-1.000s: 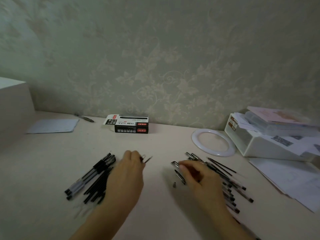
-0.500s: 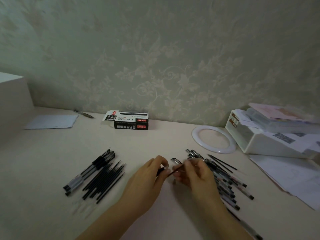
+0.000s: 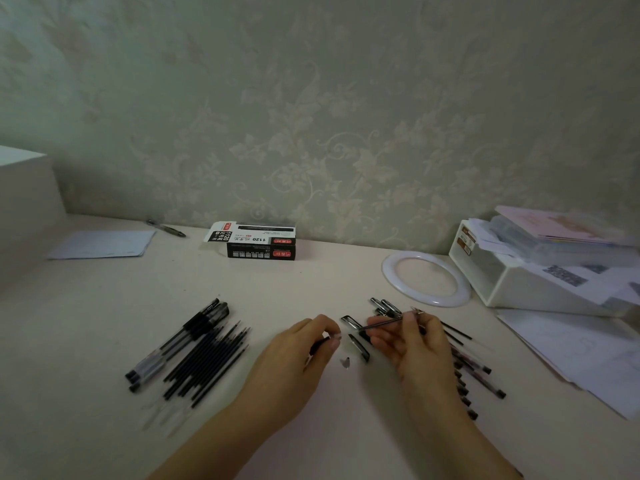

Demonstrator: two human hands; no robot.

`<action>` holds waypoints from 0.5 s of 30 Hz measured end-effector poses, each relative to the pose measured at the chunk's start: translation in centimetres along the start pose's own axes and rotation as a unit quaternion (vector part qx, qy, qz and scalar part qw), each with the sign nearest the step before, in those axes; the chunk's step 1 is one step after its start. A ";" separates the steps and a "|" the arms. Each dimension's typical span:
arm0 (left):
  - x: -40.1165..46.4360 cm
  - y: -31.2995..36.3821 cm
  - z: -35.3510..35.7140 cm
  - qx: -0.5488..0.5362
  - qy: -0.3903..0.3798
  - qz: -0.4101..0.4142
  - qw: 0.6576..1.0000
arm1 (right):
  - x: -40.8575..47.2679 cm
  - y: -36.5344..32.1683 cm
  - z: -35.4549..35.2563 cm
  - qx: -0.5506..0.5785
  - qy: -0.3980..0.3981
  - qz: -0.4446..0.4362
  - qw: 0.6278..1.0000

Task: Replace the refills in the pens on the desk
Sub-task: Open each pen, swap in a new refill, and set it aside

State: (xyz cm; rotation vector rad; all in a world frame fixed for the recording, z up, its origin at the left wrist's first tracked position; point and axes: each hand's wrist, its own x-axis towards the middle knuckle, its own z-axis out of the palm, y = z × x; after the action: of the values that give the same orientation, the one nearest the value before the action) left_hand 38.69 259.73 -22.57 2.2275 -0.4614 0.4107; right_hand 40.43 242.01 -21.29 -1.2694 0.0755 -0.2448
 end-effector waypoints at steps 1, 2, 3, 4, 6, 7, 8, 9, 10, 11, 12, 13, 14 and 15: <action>0.0 0.0 0.0 -0.001 0.000 0.003 1.000 | 0.0 0.0 0.0 -0.003 0.001 -0.002 1.000; 0.0 0.0 0.0 -0.001 0.001 0.004 1.000 | 0.0 0.0 -0.1 -0.004 0.004 -0.002 1.000; 0.0 -0.1 0.0 -0.001 0.001 0.003 1.000 | 0.0 0.0 -0.1 -0.003 0.007 -0.002 1.000; 0.1 -0.1 0.0 -0.001 0.001 0.002 1.000 | 0.1 0.0 -0.2 -0.001 0.008 -0.002 1.000; 0.1 -0.2 0.1 0.000 0.001 -0.001 1.000 | 0.1 0.0 -0.4 0.006 0.007 -0.001 1.000; 0.1 -0.2 0.1 -0.001 0.002 -0.001 1.000 | 0.2 0.0 -0.4 0.009 0.006 -0.001 1.000; 0.1 -0.2 0.1 -0.002 0.002 -0.001 1.000 | 0.2 0.0 -0.4 0.009 0.004 -0.001 1.000; 0.1 -0.2 0.1 -0.002 0.001 0.001 1.000 | 0.2 0.1 -0.4 0.007 0.002 -0.002 1.000; 0.0 -0.2 0.1 -0.002 0.000 0.003 1.000 | 0.2 0.2 -0.4 0.002 -0.001 -0.002 1.000; 0.0 -0.1 0.0 0.000 -0.002 0.006 1.000 | 0.2 0.2 -0.4 -0.004 -0.003 -0.004 1.000; 0.0 -0.1 0.0 0.003 -0.003 0.007 1.000 | 0.2 0.3 -0.5 -0.012 -0.006 -0.006 1.000; 0.0 -0.1 0.0 0.007 -0.004 0.009 1.000 | 0.3 0.3 -0.5 -0.025 -0.010 -0.009 1.000; 0.0 -0.1 0.0 0.009 -0.006 0.011 1.000 | 0.3 0.3 -0.5 -0.043 -0.017 -0.013 0.999; 0.0 -0.1 0.0 0.009 -0.009 0.012 1.000 | 0.2 0.2 -0.5 -0.069 -0.028 -0.021 0.997</action>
State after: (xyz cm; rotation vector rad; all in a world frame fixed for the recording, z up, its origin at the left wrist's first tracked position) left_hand 38.73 259.78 -22.59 2.2466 -0.4947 0.4096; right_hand 40.57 241.51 -21.65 -1.4146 0.0181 -0.2428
